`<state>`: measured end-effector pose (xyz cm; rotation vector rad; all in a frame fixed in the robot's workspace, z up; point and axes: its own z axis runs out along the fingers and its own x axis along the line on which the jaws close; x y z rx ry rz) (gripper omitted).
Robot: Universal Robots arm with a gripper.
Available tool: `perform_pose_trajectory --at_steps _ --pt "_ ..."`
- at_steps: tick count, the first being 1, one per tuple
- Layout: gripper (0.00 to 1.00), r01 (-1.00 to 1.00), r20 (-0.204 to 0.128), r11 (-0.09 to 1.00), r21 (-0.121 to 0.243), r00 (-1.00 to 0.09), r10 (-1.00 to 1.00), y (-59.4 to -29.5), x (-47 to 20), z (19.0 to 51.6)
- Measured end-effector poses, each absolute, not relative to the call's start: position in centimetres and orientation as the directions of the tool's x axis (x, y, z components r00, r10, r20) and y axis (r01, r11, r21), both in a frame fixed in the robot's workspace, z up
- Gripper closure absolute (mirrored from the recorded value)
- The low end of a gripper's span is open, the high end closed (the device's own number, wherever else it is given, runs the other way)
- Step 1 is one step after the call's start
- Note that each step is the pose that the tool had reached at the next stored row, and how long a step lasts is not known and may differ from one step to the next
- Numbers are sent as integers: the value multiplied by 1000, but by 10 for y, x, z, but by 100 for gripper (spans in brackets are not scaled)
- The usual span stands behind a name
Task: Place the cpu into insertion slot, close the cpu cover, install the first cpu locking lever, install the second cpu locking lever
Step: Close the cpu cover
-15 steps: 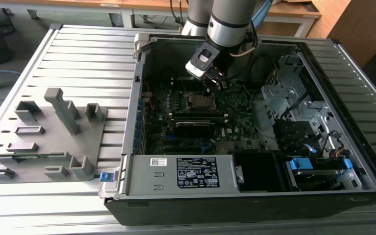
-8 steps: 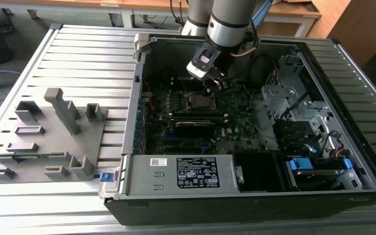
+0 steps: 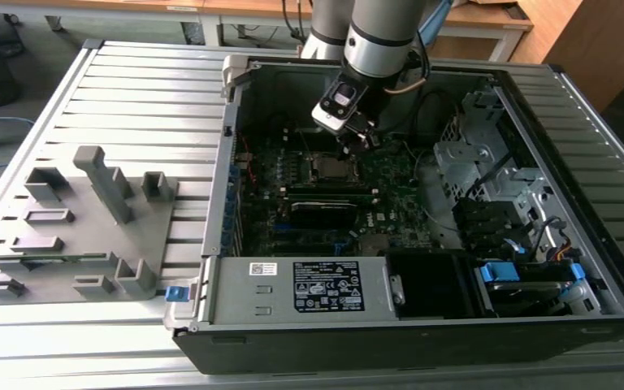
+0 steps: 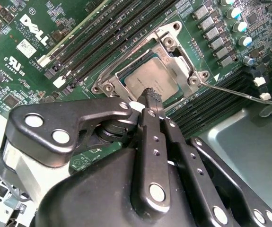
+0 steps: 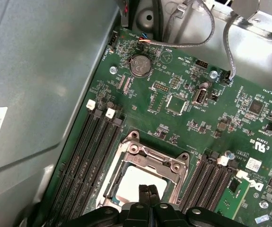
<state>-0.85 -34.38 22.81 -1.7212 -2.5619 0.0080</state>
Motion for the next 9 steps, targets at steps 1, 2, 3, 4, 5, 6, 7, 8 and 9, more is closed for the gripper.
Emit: perform_pose_trajectory --at_steps 1,2,3,4,5,6,7,8,9 --pt "90 924 43 382 -35 -380 924 -344 -9 228" --pt "90 920 43 391 -35 -389 920 -344 -9 228" --pt "90 915 43 402 -35 -401 915 -344 -9 228" --pt "90 909 43 416 -35 -414 909 -344 -9 228" --pt "90 902 43 430 -35 -428 903 -344 -9 228" --pt "90 899 43 437 -35 -435 899 -344 -9 228" --pt "90 899 43 437 -35 -436 899 -344 -9 228" --pt "90 899 43 438 -35 -436 899 -344 -9 228" --pt "90 898 43 438 -35 -436 899 -344 -9 228"
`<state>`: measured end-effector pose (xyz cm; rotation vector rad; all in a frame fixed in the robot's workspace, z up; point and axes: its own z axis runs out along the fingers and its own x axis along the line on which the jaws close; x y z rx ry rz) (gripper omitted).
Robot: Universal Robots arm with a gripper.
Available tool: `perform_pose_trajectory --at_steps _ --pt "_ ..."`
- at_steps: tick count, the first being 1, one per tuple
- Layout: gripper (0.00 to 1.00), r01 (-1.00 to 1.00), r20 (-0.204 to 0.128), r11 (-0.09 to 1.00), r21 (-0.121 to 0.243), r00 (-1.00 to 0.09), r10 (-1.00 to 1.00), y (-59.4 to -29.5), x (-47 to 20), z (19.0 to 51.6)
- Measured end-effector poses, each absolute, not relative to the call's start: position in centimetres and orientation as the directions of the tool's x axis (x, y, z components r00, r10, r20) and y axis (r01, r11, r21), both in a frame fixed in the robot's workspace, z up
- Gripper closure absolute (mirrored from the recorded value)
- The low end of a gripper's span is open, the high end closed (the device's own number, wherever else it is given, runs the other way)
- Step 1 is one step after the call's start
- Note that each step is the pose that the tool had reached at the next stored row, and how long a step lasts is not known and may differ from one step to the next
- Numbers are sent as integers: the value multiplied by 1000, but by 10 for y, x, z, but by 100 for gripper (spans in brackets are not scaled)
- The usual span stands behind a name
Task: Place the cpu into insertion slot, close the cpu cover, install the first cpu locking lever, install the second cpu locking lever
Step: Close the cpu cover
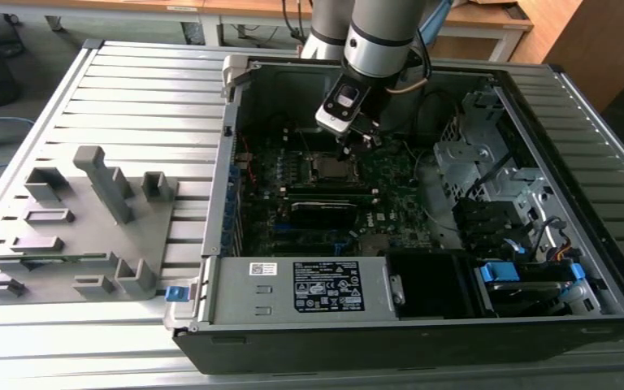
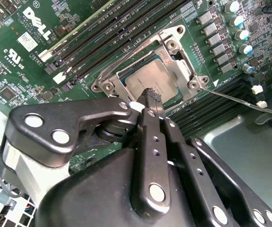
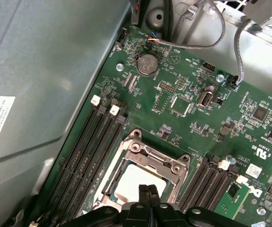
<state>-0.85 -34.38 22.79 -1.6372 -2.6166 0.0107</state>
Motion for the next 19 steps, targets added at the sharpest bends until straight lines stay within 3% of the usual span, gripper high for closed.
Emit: perform_pose_trajectory --at_steps 19 --pt "90 895 43 444 -35 -442 896 -344 -9 228"
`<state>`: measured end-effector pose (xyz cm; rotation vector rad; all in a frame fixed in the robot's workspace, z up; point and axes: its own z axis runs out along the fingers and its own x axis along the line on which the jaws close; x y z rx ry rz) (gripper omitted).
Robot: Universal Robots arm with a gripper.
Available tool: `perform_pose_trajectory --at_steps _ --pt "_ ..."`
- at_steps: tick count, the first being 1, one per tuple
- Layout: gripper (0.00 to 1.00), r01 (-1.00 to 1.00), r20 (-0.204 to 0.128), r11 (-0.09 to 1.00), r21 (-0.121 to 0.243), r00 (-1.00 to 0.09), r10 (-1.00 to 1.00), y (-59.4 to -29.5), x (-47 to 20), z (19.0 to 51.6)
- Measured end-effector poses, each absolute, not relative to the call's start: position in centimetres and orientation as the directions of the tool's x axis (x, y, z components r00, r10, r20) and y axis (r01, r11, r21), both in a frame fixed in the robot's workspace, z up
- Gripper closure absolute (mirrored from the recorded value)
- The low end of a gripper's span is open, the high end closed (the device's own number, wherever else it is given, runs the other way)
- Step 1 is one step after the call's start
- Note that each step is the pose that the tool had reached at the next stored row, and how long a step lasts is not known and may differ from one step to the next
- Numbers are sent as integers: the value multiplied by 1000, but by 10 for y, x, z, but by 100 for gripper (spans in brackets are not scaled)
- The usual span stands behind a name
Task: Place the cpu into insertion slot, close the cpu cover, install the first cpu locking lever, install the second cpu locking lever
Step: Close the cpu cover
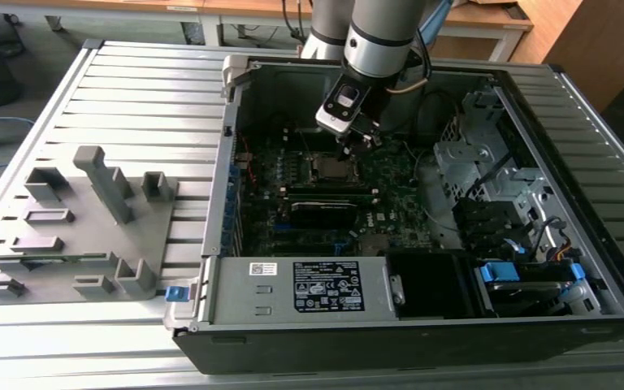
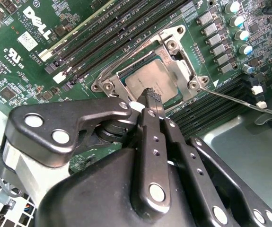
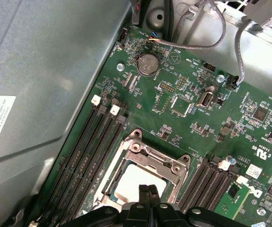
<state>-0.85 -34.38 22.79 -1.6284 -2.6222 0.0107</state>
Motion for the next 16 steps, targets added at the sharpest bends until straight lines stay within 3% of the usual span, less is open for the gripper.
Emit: perform_pose_trajectory --at_steps 16 --pt "90 871 43 489 -34 -488 872 -344 -9 228"
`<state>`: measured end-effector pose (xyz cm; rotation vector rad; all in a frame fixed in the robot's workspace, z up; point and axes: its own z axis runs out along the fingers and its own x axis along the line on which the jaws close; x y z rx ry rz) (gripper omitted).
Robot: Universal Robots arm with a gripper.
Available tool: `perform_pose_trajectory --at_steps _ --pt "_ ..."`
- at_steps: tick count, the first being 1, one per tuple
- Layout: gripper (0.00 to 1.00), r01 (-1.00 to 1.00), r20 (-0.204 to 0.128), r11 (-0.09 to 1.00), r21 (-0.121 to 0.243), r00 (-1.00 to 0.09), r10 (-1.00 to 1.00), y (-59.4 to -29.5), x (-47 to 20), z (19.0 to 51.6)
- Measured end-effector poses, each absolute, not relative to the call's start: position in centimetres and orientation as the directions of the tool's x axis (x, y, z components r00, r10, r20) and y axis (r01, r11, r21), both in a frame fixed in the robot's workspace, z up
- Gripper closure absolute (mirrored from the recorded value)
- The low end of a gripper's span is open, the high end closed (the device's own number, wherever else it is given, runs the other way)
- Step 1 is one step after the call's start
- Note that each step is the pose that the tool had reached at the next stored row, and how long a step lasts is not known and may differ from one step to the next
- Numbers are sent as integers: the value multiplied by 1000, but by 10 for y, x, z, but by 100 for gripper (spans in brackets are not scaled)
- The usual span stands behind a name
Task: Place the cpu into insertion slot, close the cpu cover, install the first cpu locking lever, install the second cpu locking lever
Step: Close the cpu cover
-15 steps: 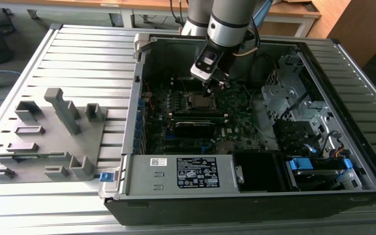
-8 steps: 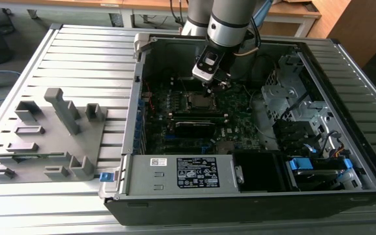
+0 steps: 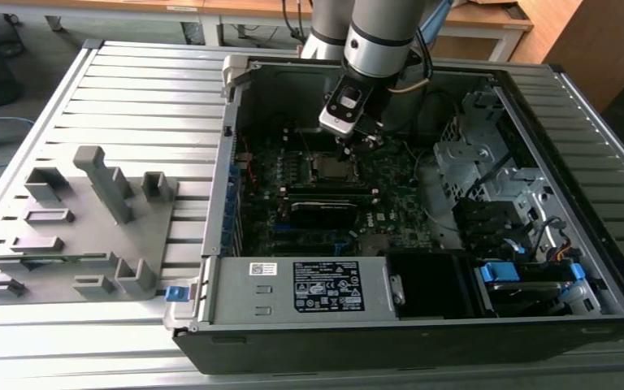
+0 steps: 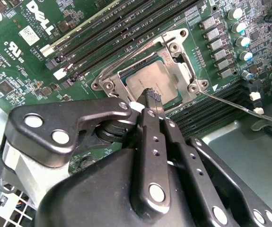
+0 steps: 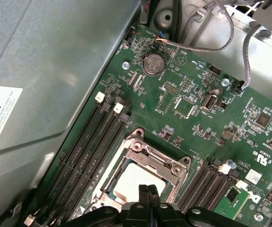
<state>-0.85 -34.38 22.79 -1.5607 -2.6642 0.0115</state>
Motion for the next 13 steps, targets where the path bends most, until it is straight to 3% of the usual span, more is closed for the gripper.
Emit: perform_pose_trajectory --at_steps 13 --pt "90 854 45 519 -31 -517 855 -344 -9 228"
